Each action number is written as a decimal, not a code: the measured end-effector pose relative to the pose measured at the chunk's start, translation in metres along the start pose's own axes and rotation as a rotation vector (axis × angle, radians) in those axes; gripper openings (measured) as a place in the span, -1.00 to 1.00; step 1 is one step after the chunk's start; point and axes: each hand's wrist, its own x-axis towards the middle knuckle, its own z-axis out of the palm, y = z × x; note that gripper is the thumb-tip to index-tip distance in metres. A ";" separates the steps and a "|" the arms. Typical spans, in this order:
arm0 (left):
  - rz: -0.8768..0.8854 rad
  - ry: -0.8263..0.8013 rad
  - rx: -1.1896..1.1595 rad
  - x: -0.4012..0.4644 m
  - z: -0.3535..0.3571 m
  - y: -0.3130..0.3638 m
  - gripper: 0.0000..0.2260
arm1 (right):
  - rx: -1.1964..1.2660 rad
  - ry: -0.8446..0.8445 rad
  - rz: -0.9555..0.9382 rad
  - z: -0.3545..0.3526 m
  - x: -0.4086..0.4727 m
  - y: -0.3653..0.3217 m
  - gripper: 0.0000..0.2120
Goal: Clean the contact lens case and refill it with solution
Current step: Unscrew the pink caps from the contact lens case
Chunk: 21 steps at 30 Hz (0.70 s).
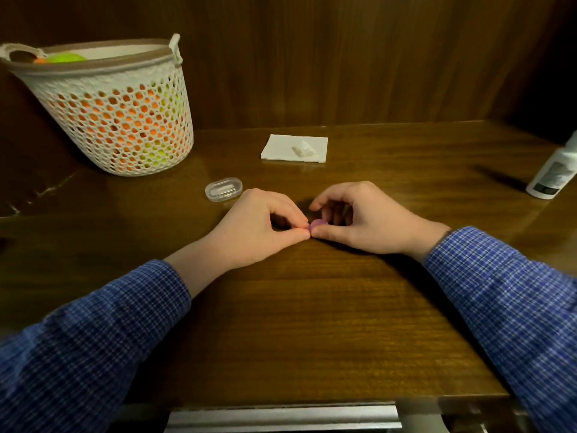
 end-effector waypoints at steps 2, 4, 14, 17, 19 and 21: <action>0.005 -0.010 -0.019 0.001 -0.001 -0.001 -0.87 | 0.019 0.014 0.016 0.001 -0.001 0.000 -0.60; 0.013 -0.017 -0.036 0.003 -0.001 -0.002 -0.87 | 0.037 0.012 0.031 0.001 -0.001 -0.001 -0.57; 0.009 -0.039 -0.064 0.003 -0.003 -0.005 -0.87 | 0.135 -0.061 0.020 -0.005 -0.002 -0.005 -0.58; 0.010 -0.041 -0.061 0.003 -0.004 -0.004 -0.87 | 0.131 -0.081 0.017 -0.006 -0.002 -0.004 -0.58; 0.005 -0.042 -0.065 0.002 -0.004 -0.003 -0.87 | 0.129 -0.089 0.021 -0.006 -0.003 -0.004 -0.58; 0.002 -0.040 -0.064 0.002 -0.004 -0.003 -0.87 | 0.120 -0.082 0.020 -0.005 -0.003 -0.005 -0.58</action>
